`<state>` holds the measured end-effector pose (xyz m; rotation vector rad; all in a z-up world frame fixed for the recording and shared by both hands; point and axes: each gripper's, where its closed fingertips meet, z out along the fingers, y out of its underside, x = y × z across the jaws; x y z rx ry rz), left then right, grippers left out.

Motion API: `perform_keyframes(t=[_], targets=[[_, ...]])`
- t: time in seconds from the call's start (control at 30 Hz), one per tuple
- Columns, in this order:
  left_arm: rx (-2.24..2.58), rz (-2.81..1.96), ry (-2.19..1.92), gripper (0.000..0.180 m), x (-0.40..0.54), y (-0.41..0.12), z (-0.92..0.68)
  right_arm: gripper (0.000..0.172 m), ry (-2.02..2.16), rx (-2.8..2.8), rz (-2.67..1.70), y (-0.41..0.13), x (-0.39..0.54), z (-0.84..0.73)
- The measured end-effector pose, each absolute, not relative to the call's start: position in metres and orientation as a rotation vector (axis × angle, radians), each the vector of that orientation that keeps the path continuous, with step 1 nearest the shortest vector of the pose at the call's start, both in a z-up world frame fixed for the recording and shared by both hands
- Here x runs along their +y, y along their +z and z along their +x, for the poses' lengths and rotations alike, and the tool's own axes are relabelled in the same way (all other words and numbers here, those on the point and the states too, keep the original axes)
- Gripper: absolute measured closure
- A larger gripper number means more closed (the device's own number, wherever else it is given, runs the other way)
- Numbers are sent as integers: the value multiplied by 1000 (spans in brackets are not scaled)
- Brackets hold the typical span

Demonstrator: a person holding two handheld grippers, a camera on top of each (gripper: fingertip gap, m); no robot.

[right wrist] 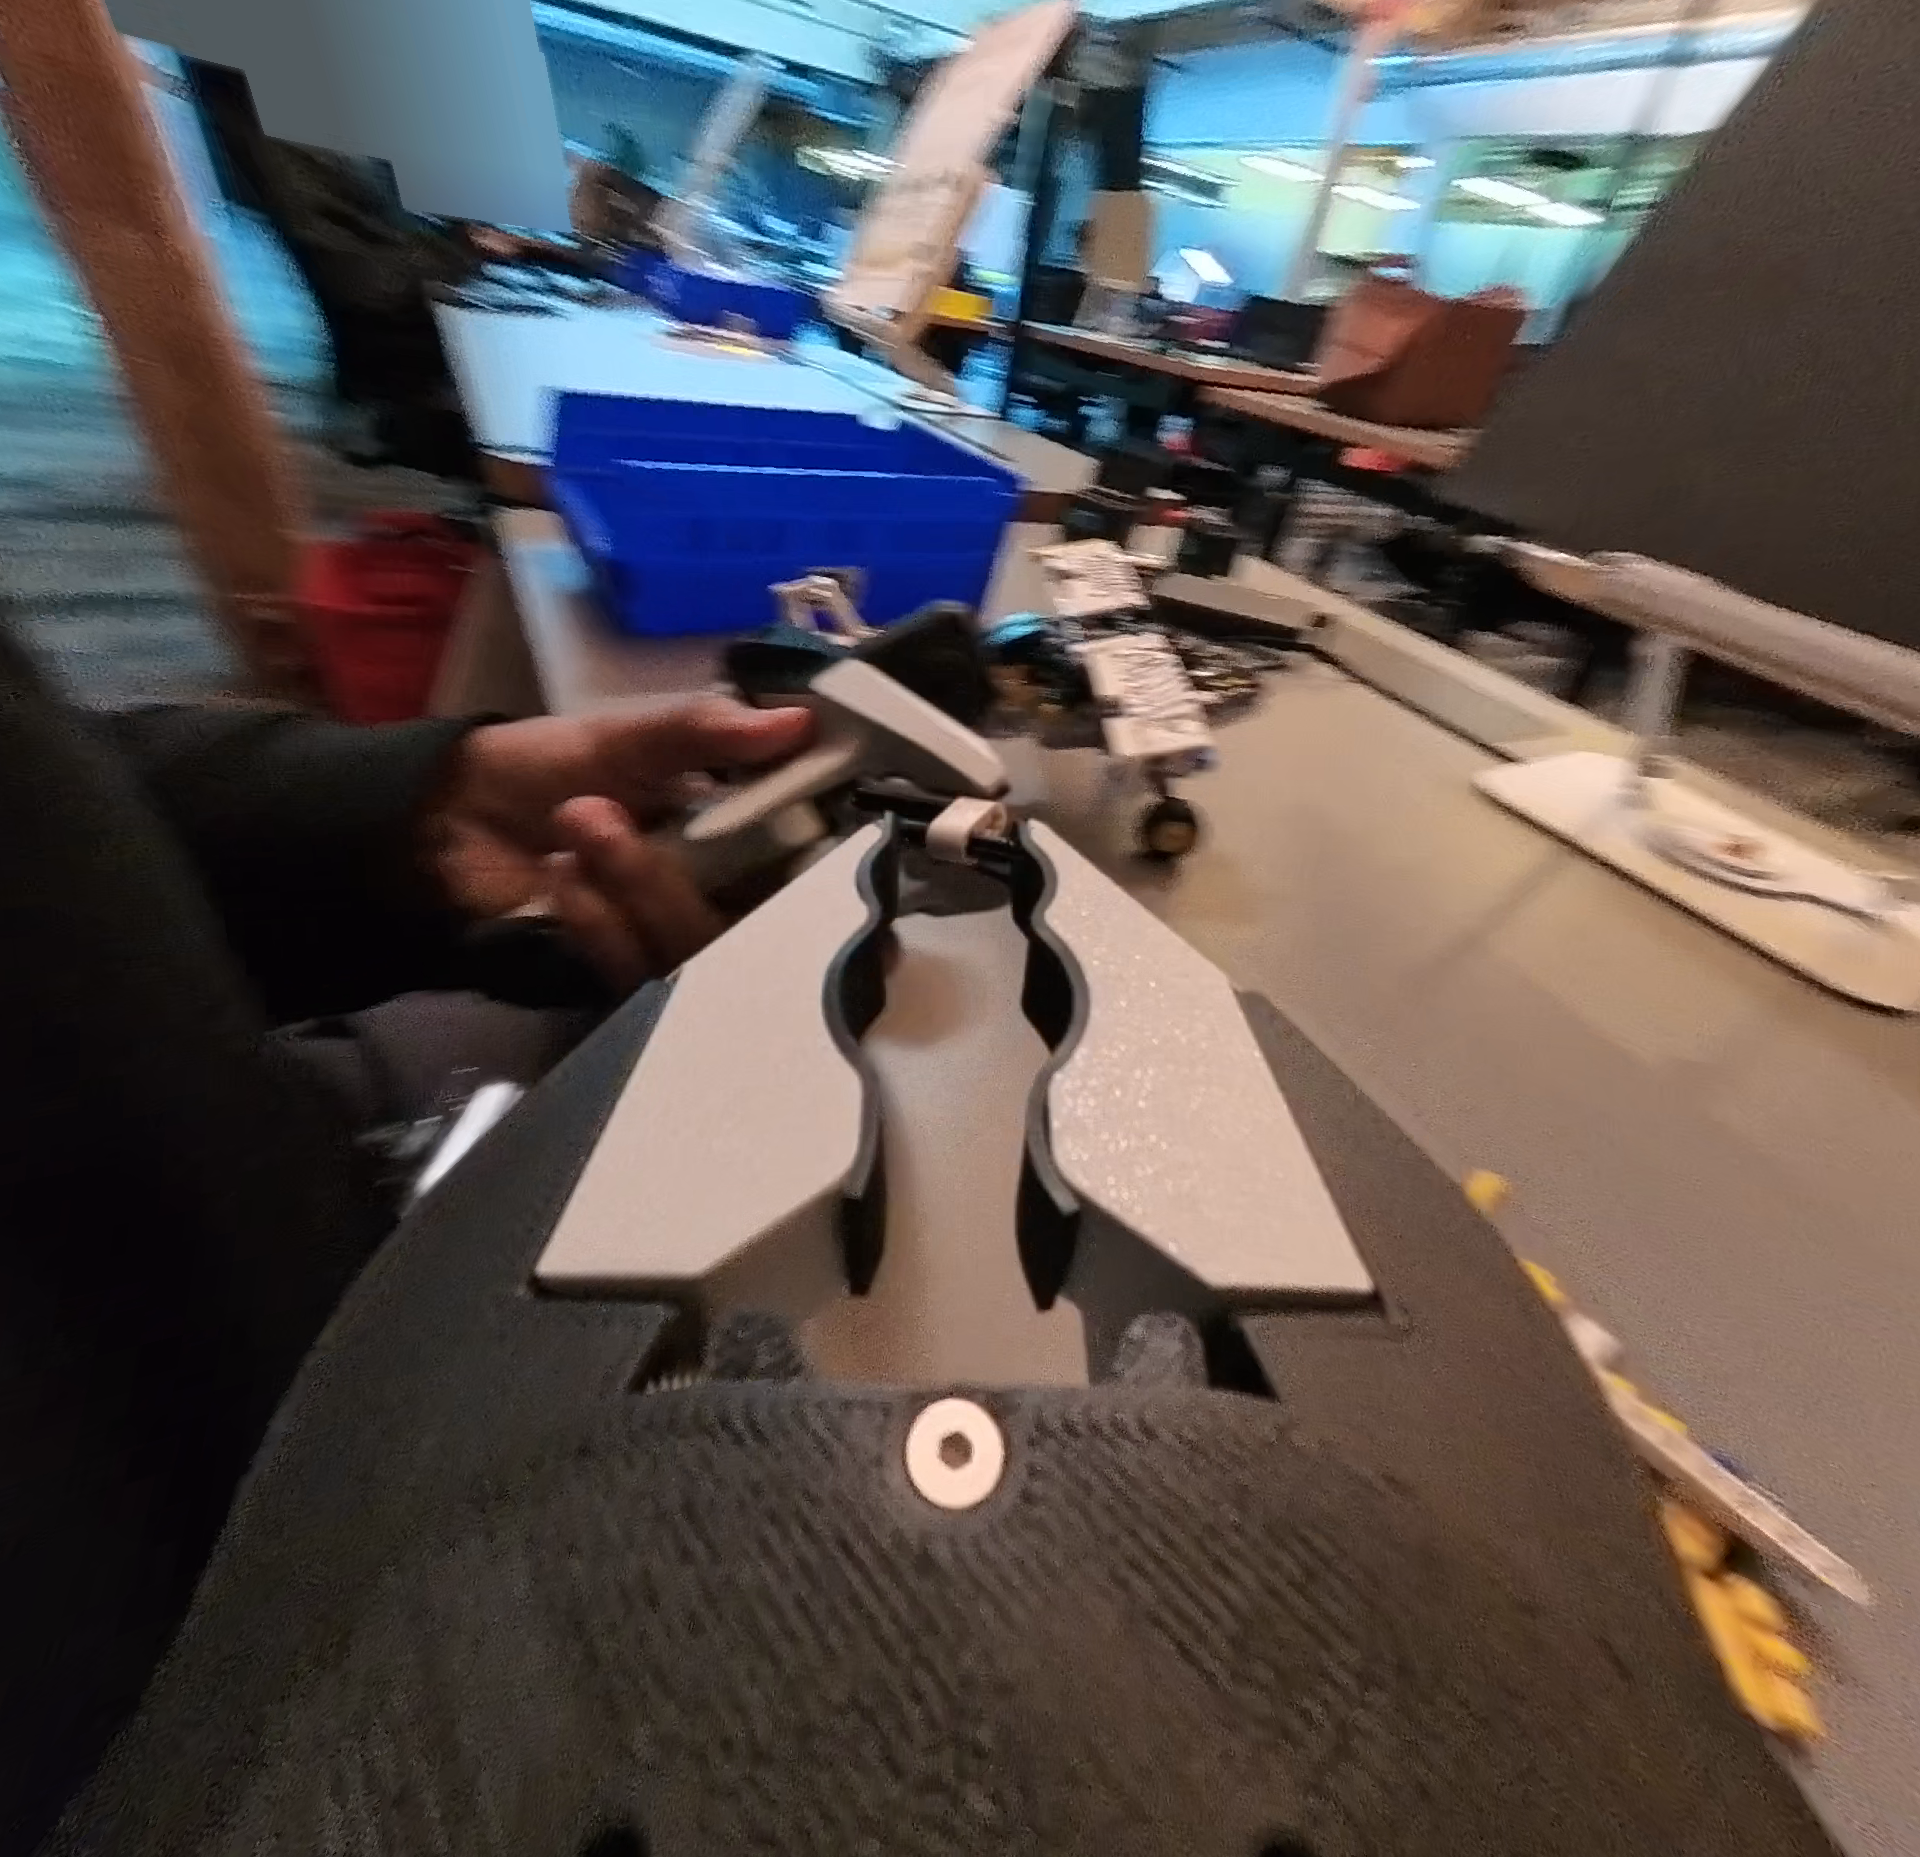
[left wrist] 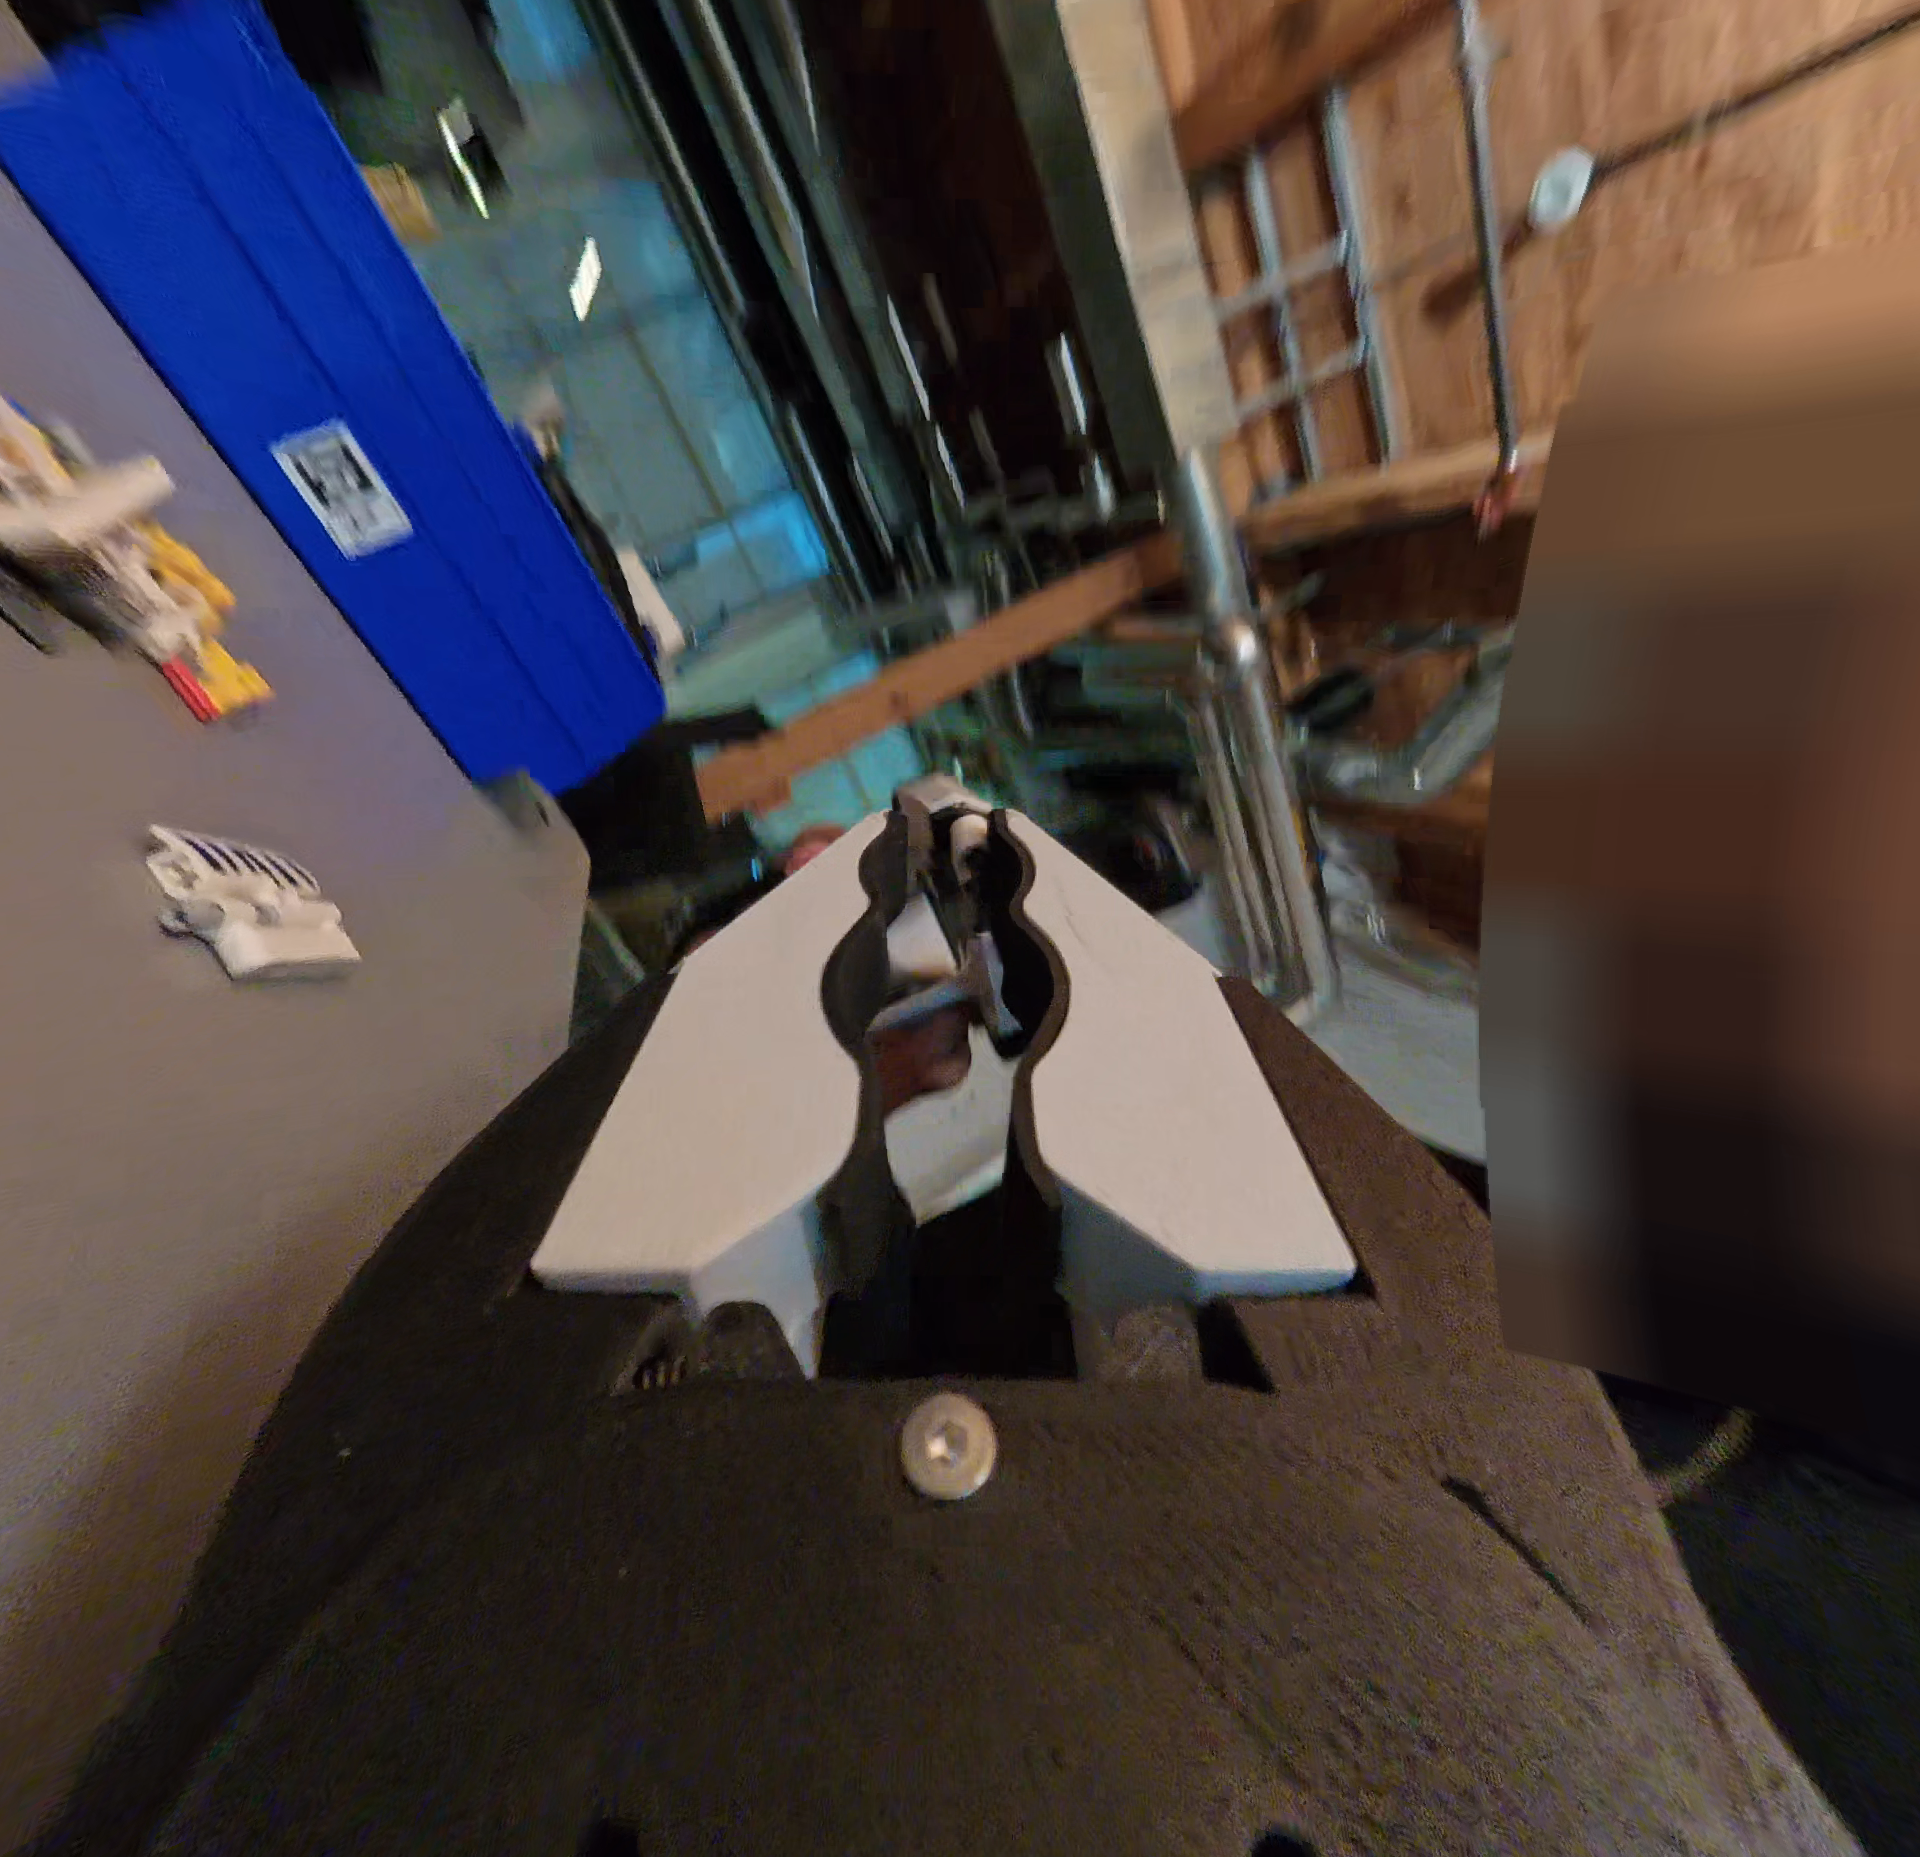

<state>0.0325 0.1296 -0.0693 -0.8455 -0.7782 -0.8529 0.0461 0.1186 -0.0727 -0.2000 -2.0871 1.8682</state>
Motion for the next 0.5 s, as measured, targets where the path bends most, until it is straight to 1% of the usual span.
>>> perform_keyframes(t=[0.03, 0.07, 0.1, 0.23, 0.43, 0.47, 0.5], targets=[[-745, -901, -881, 167, 133, -70, 40, 153, 1940, -2135, -166, -72, 120, 55], [-716, -945, -899, 171, 136, -70, 46, 153, 1986, -2164, -159, -70, 123, 59], [-683, -971, -915, 180, 138, -68, 53, 153, 2014, -2172, -157, -68, 127, 61], [-600, -1087, -974, 180, 146, -70, 76, 153, 2072, -2193, -117, -60, 139, 69], [-602, -1006, -1034, 180, 150, -68, 77, 153, 1940, -2285, -44, -68, 139, 78], [-618, -999, -1036, 176, 150, -70, 76, 153, 1929, -2288, -40, -69, 139, 78], [-657, -996, -1023, 165, 150, -74, 71, 153, 1926, -2294, -32, -69, 139, 80]])
